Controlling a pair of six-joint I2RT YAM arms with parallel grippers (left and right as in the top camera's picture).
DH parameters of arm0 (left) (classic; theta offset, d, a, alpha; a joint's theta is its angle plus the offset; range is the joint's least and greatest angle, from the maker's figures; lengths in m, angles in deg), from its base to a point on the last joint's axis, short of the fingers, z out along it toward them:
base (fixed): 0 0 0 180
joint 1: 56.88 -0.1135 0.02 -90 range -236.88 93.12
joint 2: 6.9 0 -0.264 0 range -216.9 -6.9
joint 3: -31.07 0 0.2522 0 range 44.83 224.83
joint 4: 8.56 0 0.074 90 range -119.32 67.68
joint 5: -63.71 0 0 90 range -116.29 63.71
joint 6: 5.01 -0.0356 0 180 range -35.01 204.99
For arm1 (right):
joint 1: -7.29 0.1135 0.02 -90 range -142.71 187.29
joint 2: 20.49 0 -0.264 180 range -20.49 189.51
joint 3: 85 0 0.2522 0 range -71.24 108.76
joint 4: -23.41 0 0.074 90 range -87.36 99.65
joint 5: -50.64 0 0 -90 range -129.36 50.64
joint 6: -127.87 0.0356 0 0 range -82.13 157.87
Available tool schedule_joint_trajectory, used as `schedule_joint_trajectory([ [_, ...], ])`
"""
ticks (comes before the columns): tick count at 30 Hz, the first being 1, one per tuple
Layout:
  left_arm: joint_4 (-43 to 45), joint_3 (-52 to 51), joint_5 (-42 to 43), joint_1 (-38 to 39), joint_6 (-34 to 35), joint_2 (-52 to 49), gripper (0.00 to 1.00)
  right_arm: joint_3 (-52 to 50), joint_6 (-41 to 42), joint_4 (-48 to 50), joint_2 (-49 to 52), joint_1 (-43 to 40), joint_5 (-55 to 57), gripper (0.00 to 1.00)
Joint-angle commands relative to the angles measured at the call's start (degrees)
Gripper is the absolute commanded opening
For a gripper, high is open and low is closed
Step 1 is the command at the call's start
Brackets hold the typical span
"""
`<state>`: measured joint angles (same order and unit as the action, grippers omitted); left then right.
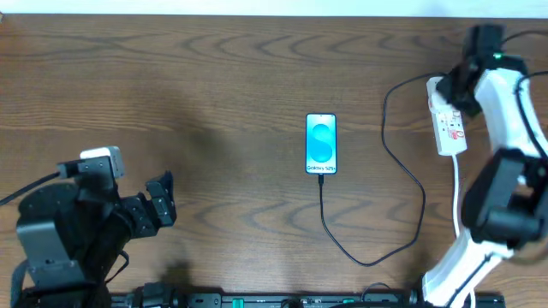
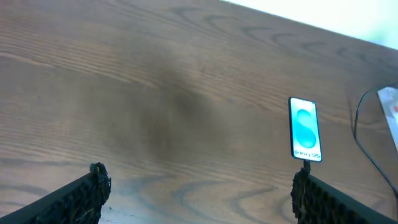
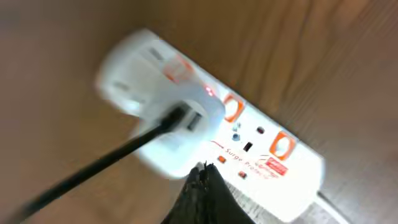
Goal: Plug charger to phone and switch on socket
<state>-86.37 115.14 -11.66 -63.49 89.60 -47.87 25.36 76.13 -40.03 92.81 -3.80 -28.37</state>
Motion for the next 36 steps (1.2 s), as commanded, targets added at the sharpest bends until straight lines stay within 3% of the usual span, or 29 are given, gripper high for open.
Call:
schedule_joint_trajectory([
  [1, 0.0, 0.1, -0.8, -0.1, -0.5, 4.5, 0.95, 1.0, -2.4, 0.8, -12.6, 0.2, 3.7, 0.01],
  [7, 0.0, 0.1, -0.8, -0.1, -0.5, 14.0, 0.95, 1.0, -2.4, 3.6, -32.4, 0.2, 3.0, 0.01],
  [12, -0.2, 0.1, -0.8, -0.1, -0.5, 21.5, 0.95, 1.0, -2.4, 2.4, -41.2, 0.3, -2.9, 0.01],
  [20, -0.3, 0.1, -0.8, 0.2, -0.5, 31.6, 0.95, 0.9, -2.4, 2.3, -44.8, 0.3, -9.9, 0.02],
  [23, -0.5, 0.1, -0.8, 3.8, -0.5, 33.8, 0.95, 0.9, -2.4, 2.2, -46.3, 0.3, -9.9, 0.02],
  [27, -6.0, 0.1, -0.8, 7.8, -0.5, 34.2, 0.95, 0.9, -2.4, 2.1, -49.3, 0.3, -9.9, 0.02],
  [32, -21.8, 0.0, -0.7, 7.8, -0.4, 34.4, 0.95, 0.9, -2.4, 1.8, -51.4, 0.3, -9.9, 0.02],
  [36, -21.5, 0.1, -0.8, 7.7, -0.3, 40.9, 0.95, 0.9, -2.4, 1.7, -51.5, 3.3, -9.8, 0.03],
])
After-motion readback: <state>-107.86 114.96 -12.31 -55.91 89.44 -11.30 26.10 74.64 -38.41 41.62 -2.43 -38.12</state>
